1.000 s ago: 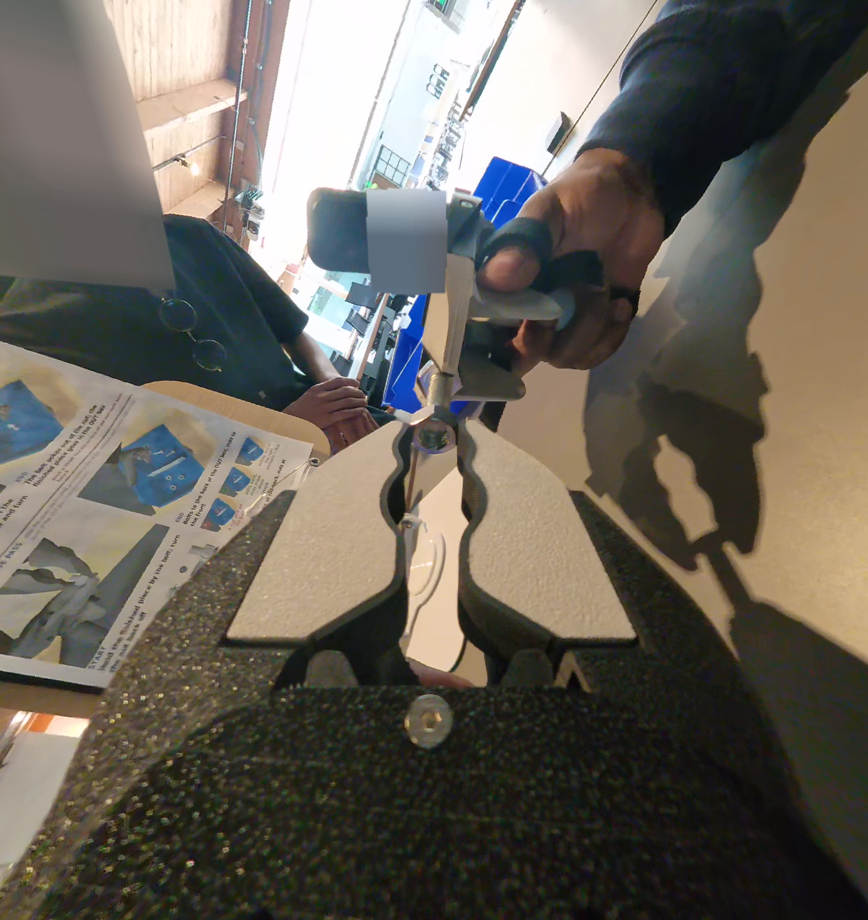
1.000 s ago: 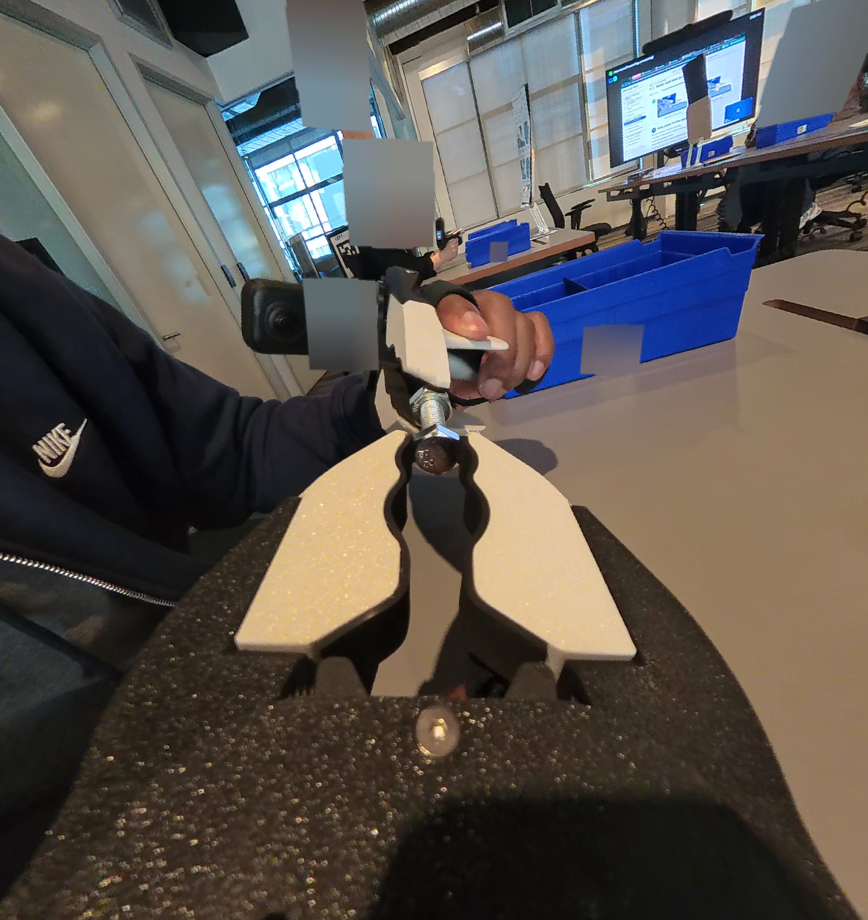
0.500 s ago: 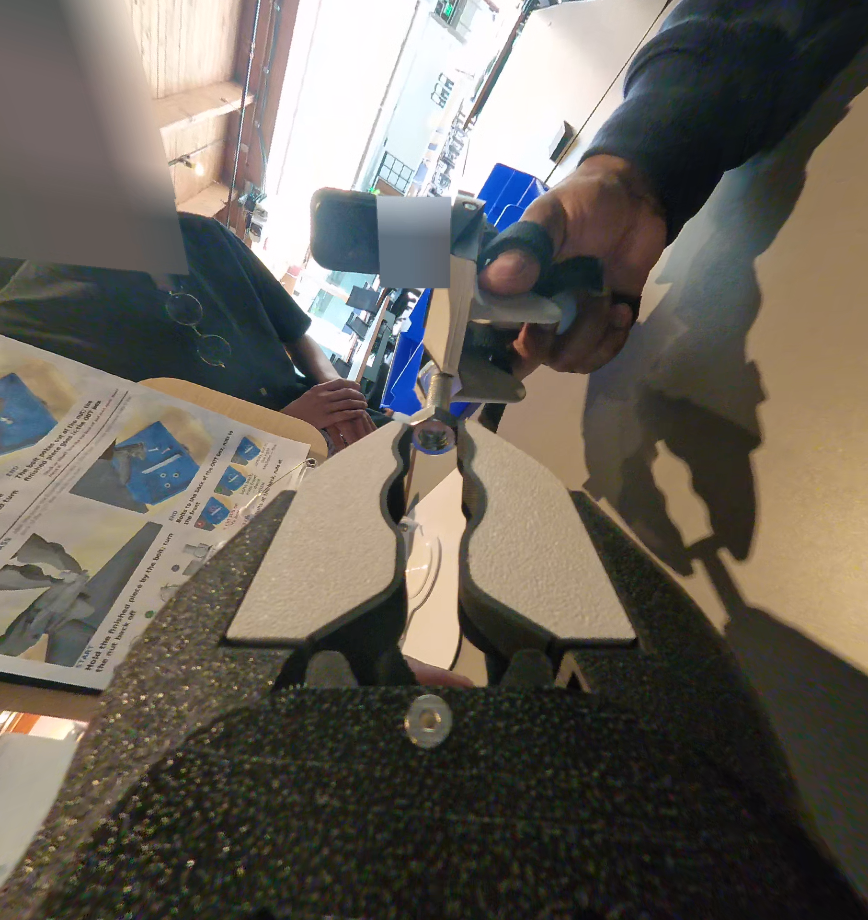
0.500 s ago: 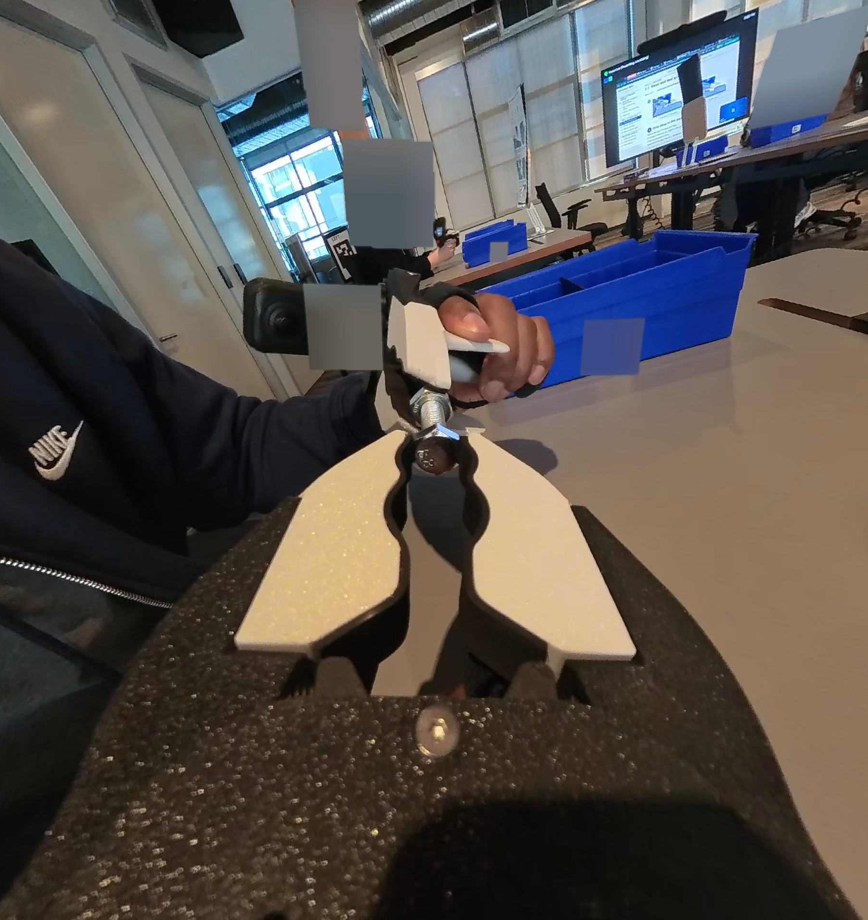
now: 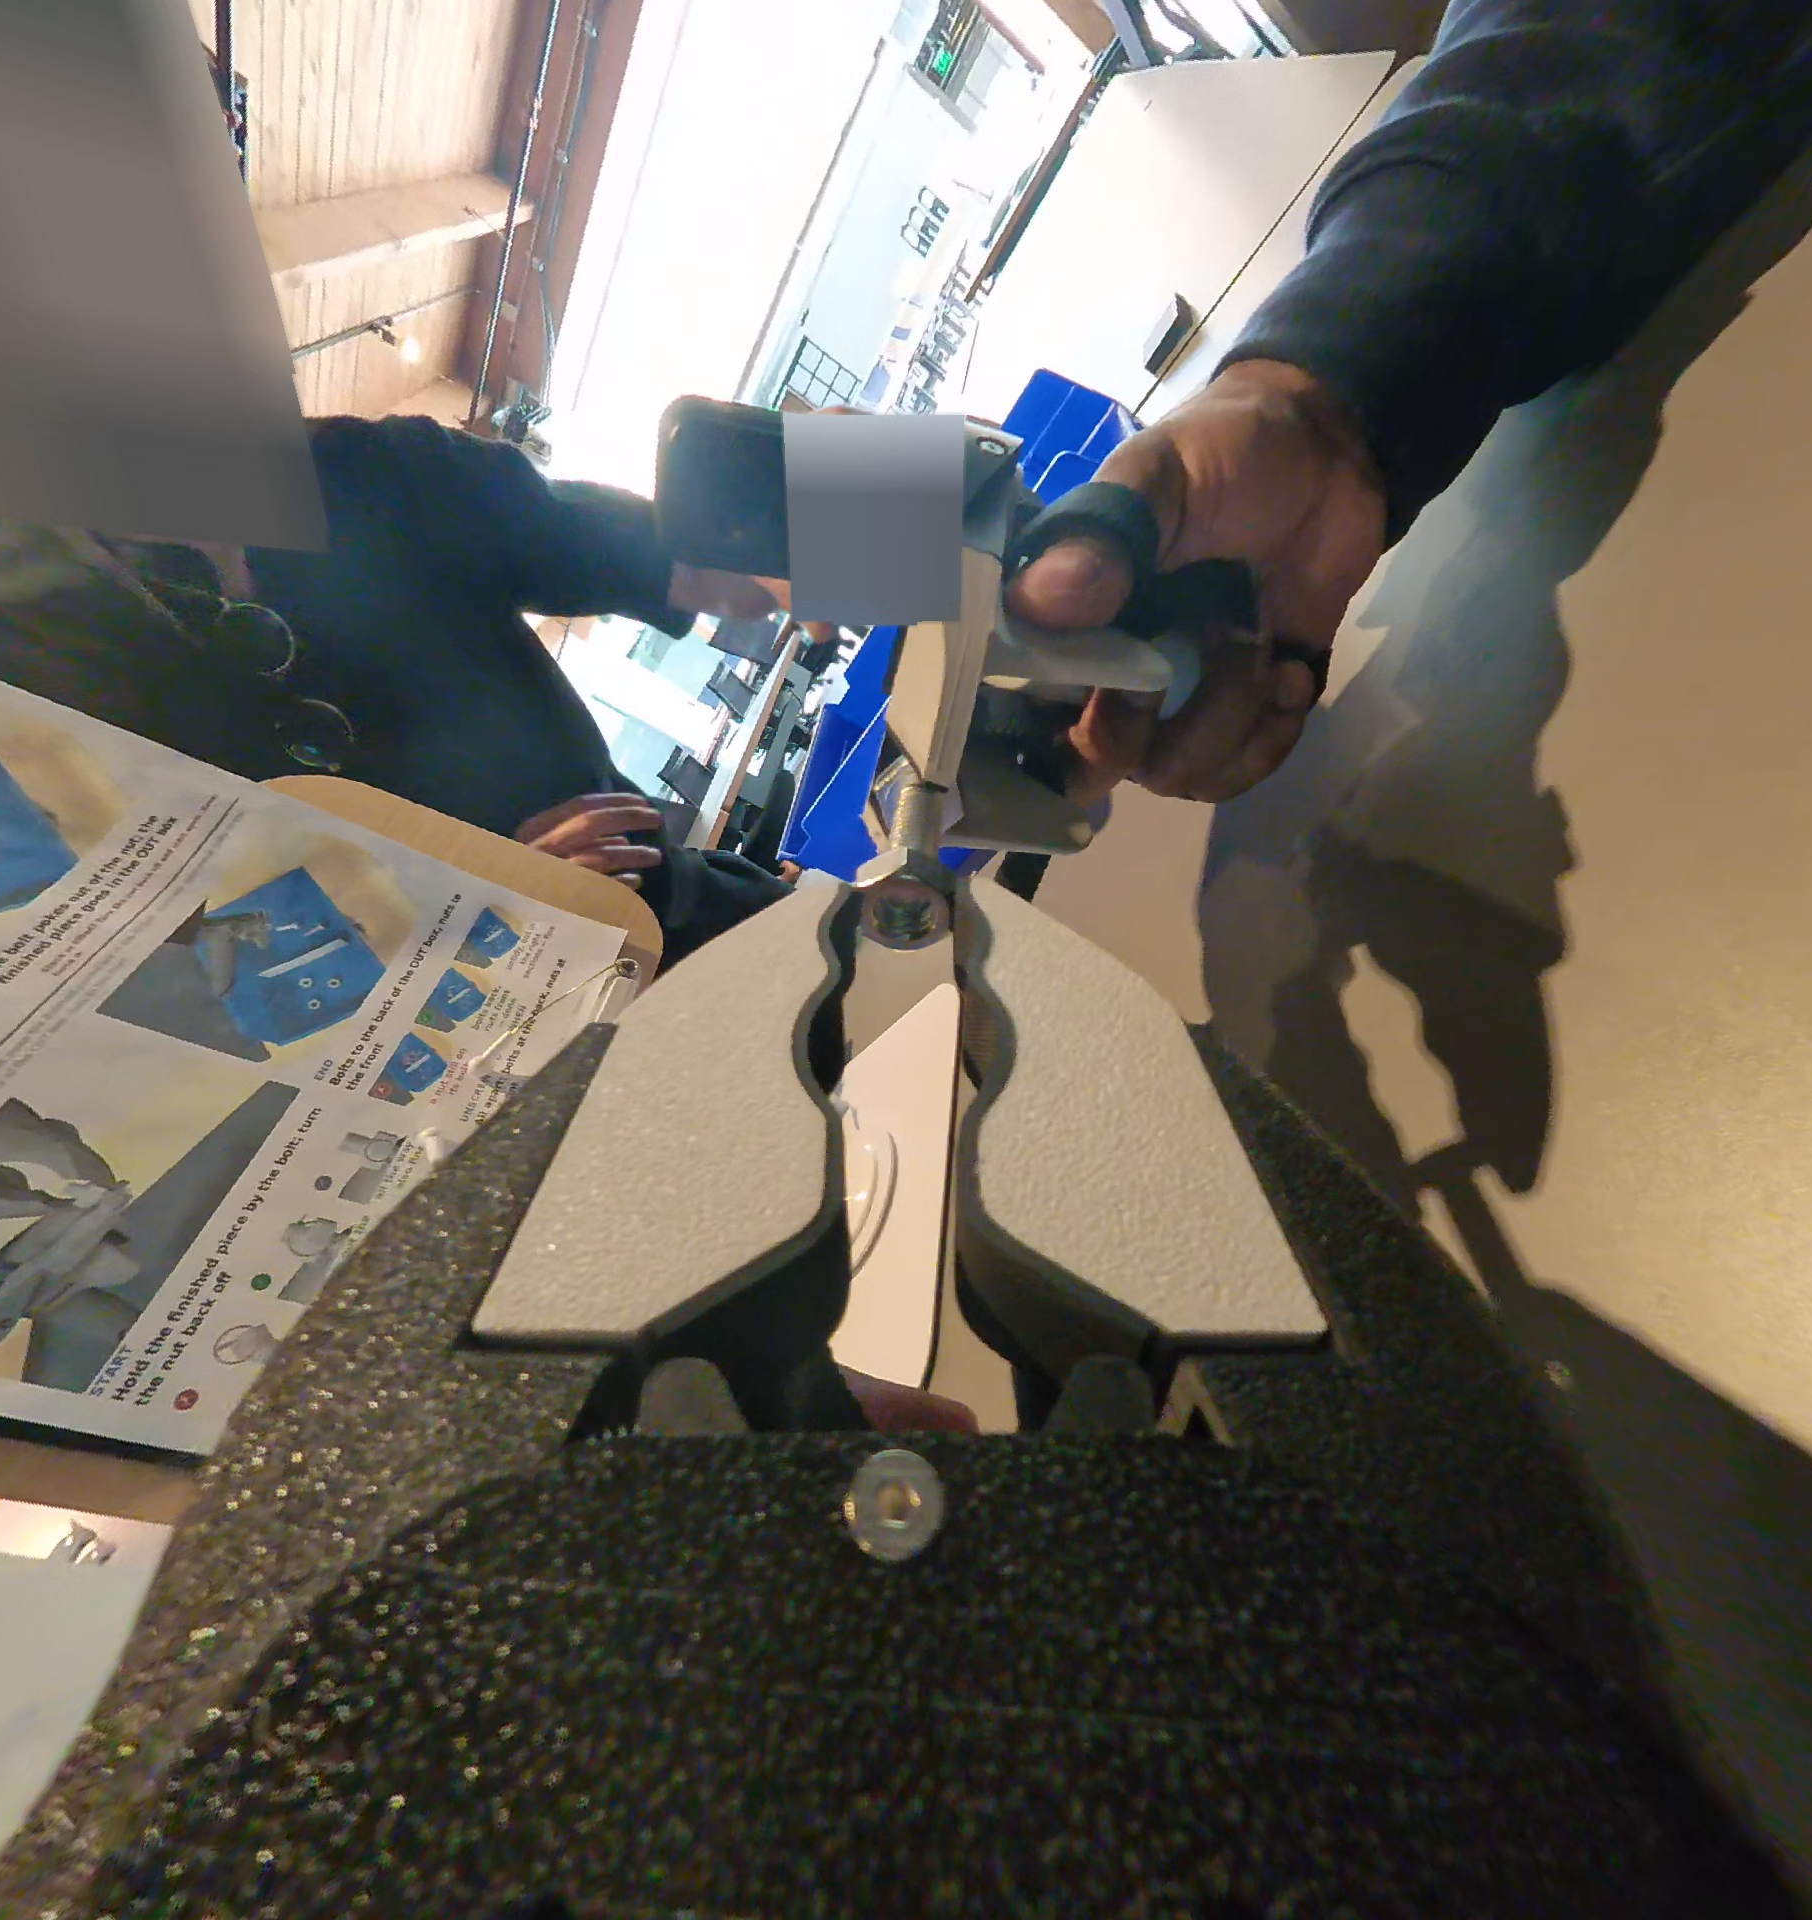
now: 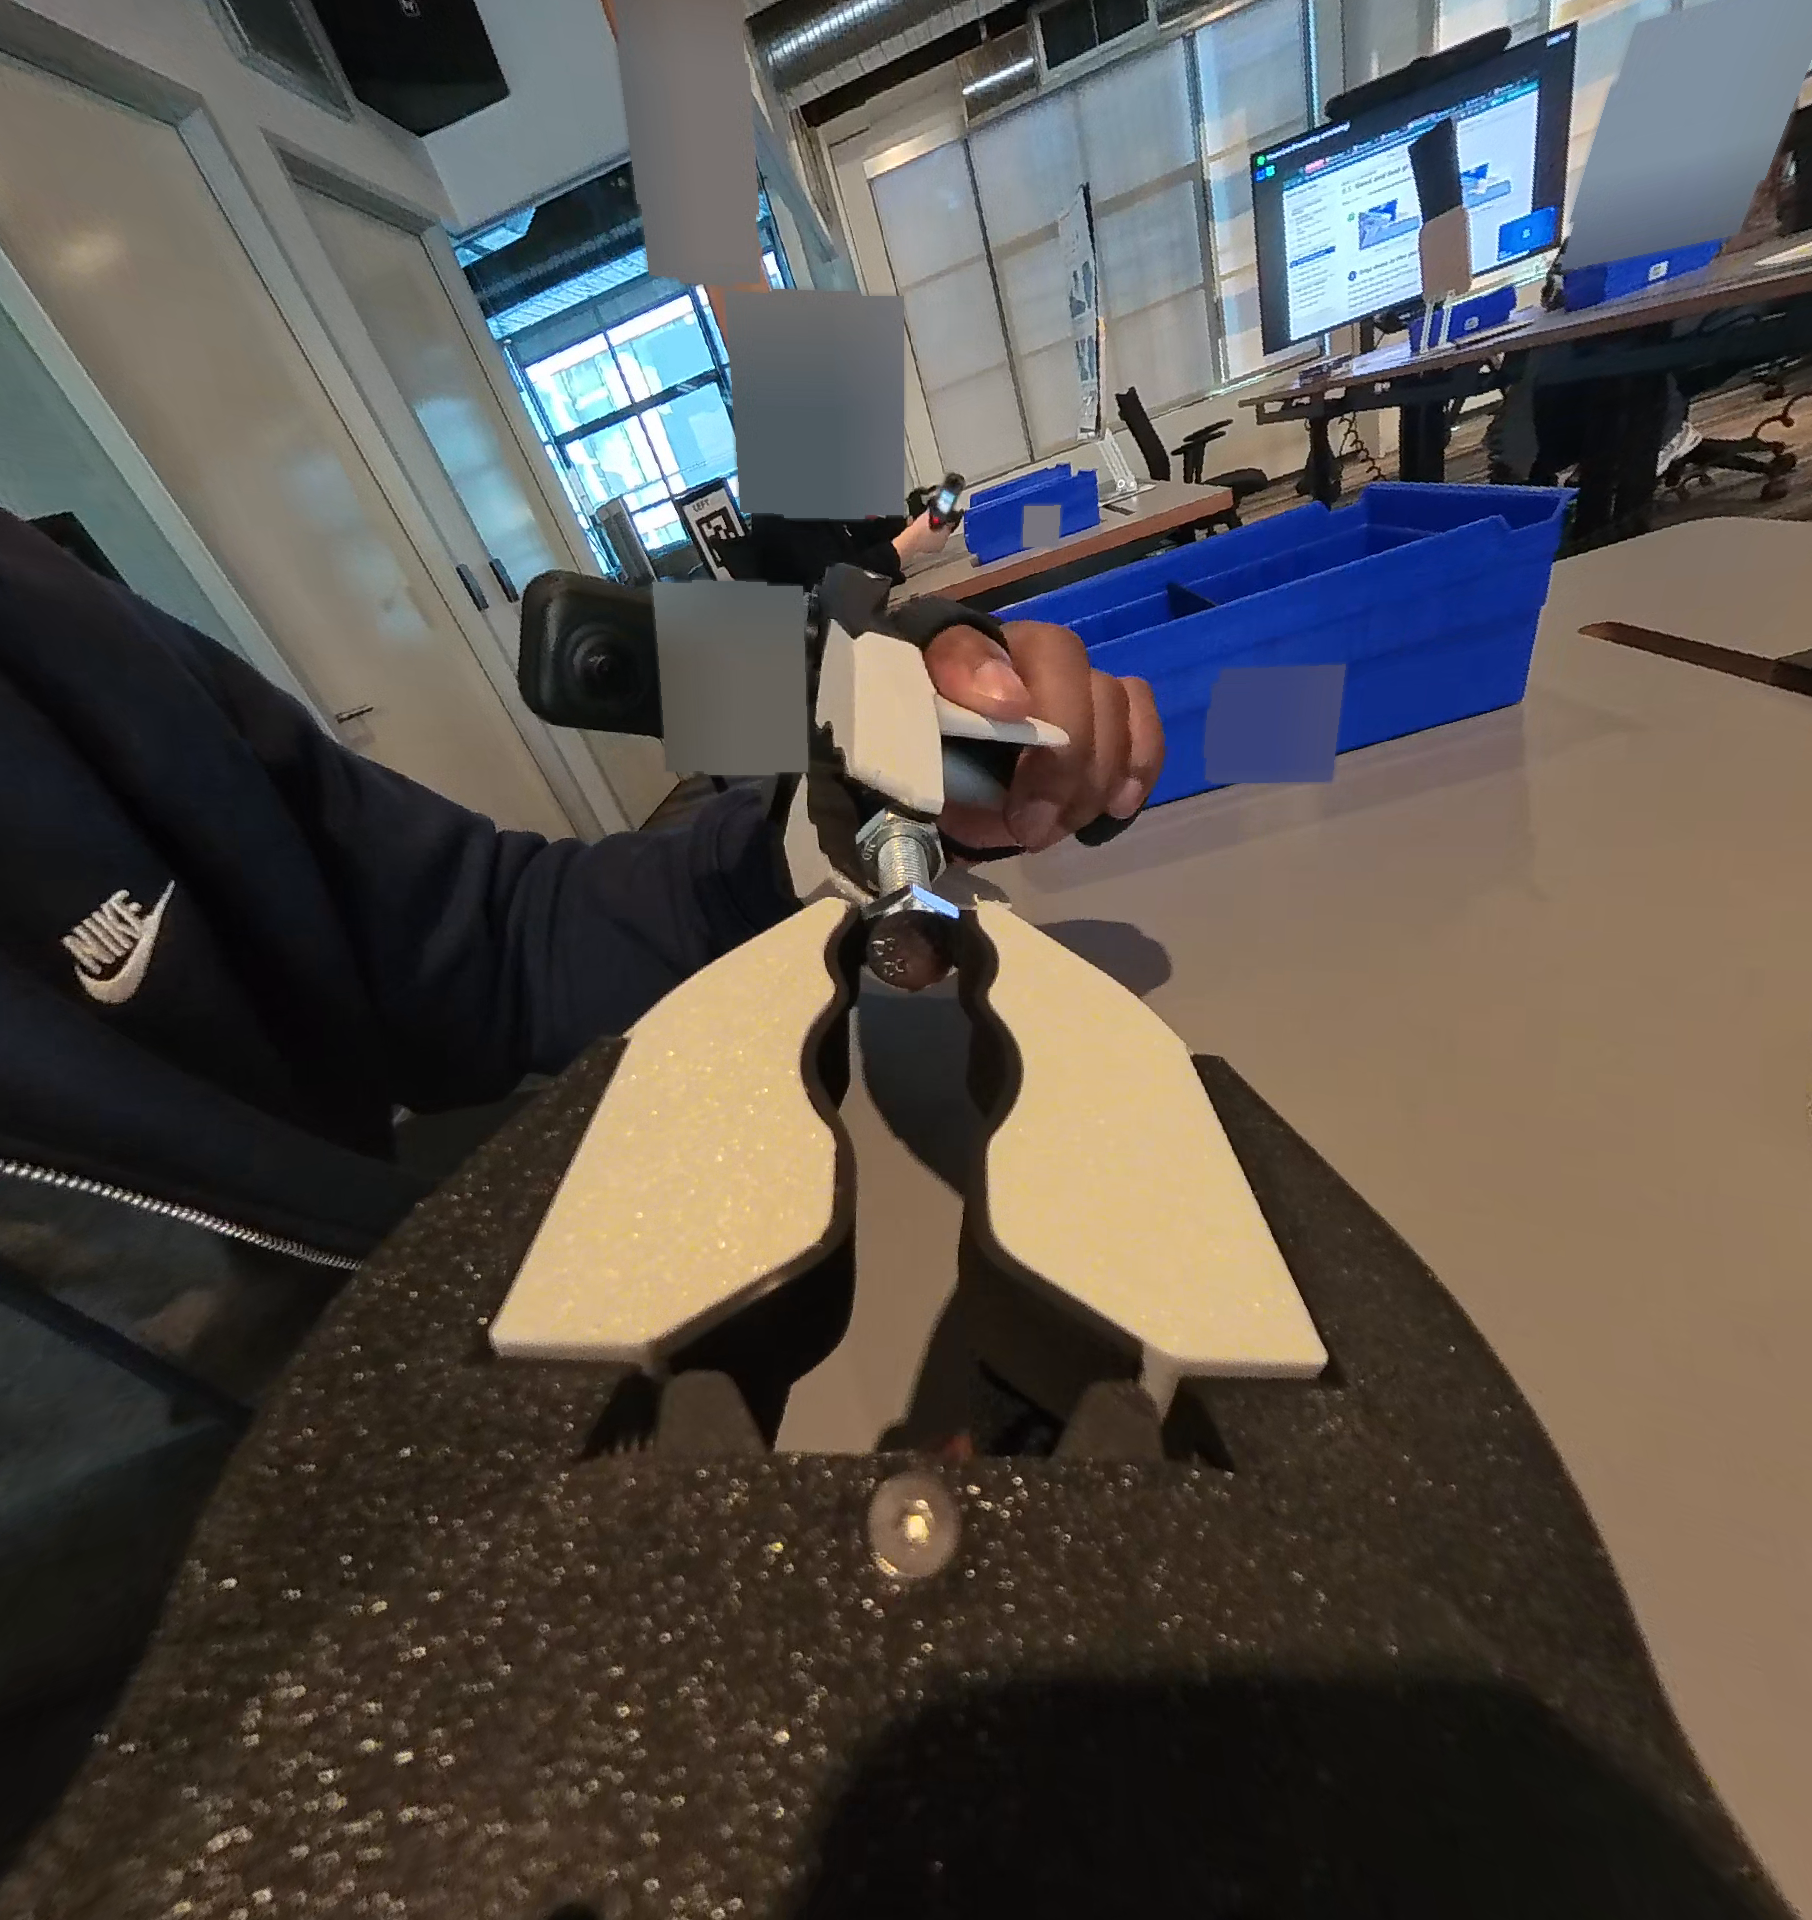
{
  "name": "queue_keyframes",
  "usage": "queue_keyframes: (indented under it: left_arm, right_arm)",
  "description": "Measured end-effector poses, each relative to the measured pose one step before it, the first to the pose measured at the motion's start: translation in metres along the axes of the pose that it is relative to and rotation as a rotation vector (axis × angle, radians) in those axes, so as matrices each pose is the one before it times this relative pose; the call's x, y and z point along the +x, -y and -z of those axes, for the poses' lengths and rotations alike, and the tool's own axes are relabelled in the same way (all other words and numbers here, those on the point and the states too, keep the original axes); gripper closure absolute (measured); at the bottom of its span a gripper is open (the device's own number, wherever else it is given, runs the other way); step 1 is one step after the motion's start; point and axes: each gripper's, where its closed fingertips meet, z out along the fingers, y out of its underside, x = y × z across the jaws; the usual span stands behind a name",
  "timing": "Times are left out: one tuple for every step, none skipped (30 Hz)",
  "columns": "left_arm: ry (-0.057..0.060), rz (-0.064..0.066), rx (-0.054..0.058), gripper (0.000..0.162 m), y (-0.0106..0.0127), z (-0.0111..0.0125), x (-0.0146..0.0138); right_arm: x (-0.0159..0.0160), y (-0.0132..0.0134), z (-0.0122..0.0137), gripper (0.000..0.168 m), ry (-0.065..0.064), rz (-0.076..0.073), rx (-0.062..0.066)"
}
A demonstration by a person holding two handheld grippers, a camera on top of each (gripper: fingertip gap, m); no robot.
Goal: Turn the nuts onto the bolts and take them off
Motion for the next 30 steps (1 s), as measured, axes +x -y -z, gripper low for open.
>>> queue_keyframes:
  left_arm:
    - [-0.0001,0.0029,0.0021,0.145,-0.00010,-0.00007,-0.00002]
    - [-0.0003,0.0039,0.0019,0.145,0.00005,-0.00012,0.00006]
    - [0.0003,0.0025,0.0012,0.145,-0.00016,-0.00008,0.00005]
    - [-0.0002,0.0016,0.0002,0.145,-0.00026,-0.00010,0.00005]
    - [-0.0008,0.0018,-0.0003,0.145,-0.00014,-0.00003,0.00004]
    - [0.0003,-0.0001,-0.0004,0.145,-0.00014,-0.00019,0.00000]
    - [0.0002,0.0007,-0.0003,0.145,-0.00004,0.00002,0.00002]
    - [0.0002,0.0012,0.0009,0.145,0.00009,0.00003,0.00004]
    - [0.0009,0.0010,0.0004,0.145,-0.00003,0.00007,0.00003]
    - [0.0004,0.0007,0.0006,0.145,-0.00003,0.00015,0.00005]
    - [-0.0007,0.0008,0.0000,0.145,-0.00002,0.00009,0.00014]
    - [0.0001,-0.0003,-0.0004,0.145,0.00003,0.00006,0.00002]
    - [0.0005,-0.0009,-0.0006,0.145,0.00001,0.00007,-0.00008]
    - [0.0005,0.0002,0.0009,0.145,0.00025,-0.00003,-0.00007]
    - [0.0003,0.0006,0.0008,0.145,0.00022,-0.00005,-0.00016]
    - [0.0005,-0.0005,-0.0004,0.145,-0.00008,-0.00007,-0.00001]
    - [0.0002,0.0001,-0.0007,0.145,-0.00018,-0.00017,0.00003]
    - [0.0003,0.0005,0.0008,0.145,0.00005,-0.00006,0.00008]
    - [0.0006,0.0007,0.0003,0.145,0.00004,-0.00002,-0.00003]
    - [0.0005,0.0001,0.0002,0.145,-0.00003,-0.00014,-0.00010]
    - [0.0000,-0.0002,-0.0001,0.145,-0.00001,0.00000,-0.00001]
    - [-0.0003,-0.0004,-0.0006,0.145,-0.00008,0.00004,0.00001]
    - [-0.0005,0.0014,-0.0005,0.145,-0.00001,0.00004,0.00008]
    - [-0.0010,0.0032,0.0008,0.145,0.00000,0.00002,0.00029]
    - [0.0005,0.0006,0.0024,0.145,0.00015,0.00013,0.00025]
    - [-0.0005,0.0010,0.0019,0.145,-0.00020,0.00004,-0.00004]
    - [-0.0030,0.0011,-0.0016,0.145,-0.00078,-0.00033,-0.00032]
    - [-0.0024,-0.0002,-0.0033,0.145,-0.00068,-0.00053,-0.00041]
    - [-0.0003,-0.0003,-0.0002,0.145,-0.00004,-0.00036,-0.00050]
    - [0.0000,0.0015,0.0032,0.145,0.00064,-0.00009,-0.00009]
  right_arm:
    - [0.00018,-0.00005,0.00000,0.151,-0.0005,-0.0002,0.0001]
    - [0.00007,0.00009,0.00000,0.151,-0.0006,0.0004,0.0000]
    - [0.00023,-0.00007,0.00011,0.151,-0.0008,0.0001,-0.0001]
    - [0.00020,-0.00008,0.00002,0.151,-0.0008,-0.0004,-0.0001]
    - [0.00024,-0.00003,0.00001,0.151,-0.0004,-0.0005,0.0000]
    - [0.00013,-0.00001,0.00008,0.151,-0.0003,-0.0004,0.0004]
    - [0.00004,0.00001,-0.00001,0.151,-0.0002,0.0001,0.0001]
    - [-0.00002,0.00003,0.00001,0.151,-0.0005,0.0005,-0.0002]
    - [-0.00002,0.00000,-0.00014,0.151,-0.0009,0.0006,0.0005]
    - [-0.00002,-0.00018,-0.00010,0.151,0.0002,-0.0008,0.0001]
    - [0.00001,-0.00022,-0.00016,0.151,0.0007,-0.0010,-0.0004]
    - [-0.00009,-0.00003,-0.00006,0.151,0.0000,0.0004,-0.0007]
    - [-0.00004,0.00011,0.00001,0.151,-0.0003,0.0011,-0.0004]
    - [-0.00017,0.00015,0.00005,0.151,0.0003,0.0001,0.0006]
    - [-0.00003,0.00014,0.00005,0.151,0.0005,-0.0006,0.0008]
    - [0.00006,0.00001,0.00010,0.151,-0.0005,0.0000,0.0000]
    - [0.00010,0.00000,0.00005,0.151,-0.0007,0.0006,-0.0008]
    - [0.00001,0.00001,0.00014,0.151,-0.0001,0.0003,-0.0007]
    - [0.00004,0.00003,-0.00001,0.151,-0.0002,0.0001,0.0002]
    - [0.00001,0.00012,0.00004,0.151,-0.0002,0.0000,0.0009]
    - [-0.00004,-0.00002,0.00006,0.151,0.0002,-0.0005,0.0006]
    - [0.00006,-0.00009,-0.00008,0.151,0.0003,-0.0006,-0.0002]
    - [0.00007,-0.00018,0.00007,0.151,0.0001,-0.0005,-0.0009]
    - [-0.00017,-0.00027,-0.00008,0.151,0.0006,-0.0001,-0.0018]
    - [-0.00012,-0.00022,-0.00010,0.151,0.0007,0.0008,-0.0014]
    - [0.00029,-0.00013,-0.00013,0.151,-0.0001,-0.0002,0.0007]
    - [0.00075,0.00005,0.00014,0.151,-0.0010,-0.0029,0.0030]
    - [0.00082,0.00031,0.00038,0.151,-0.0014,-0.0035,0.0039]
    - [0.00005,0.00052,0.00022,0.151,-0.0011,0.0000,0.0024]
    - [-0.00055,0.00016,0.00002,0.151,0.0006,0.0036,-0.0010]
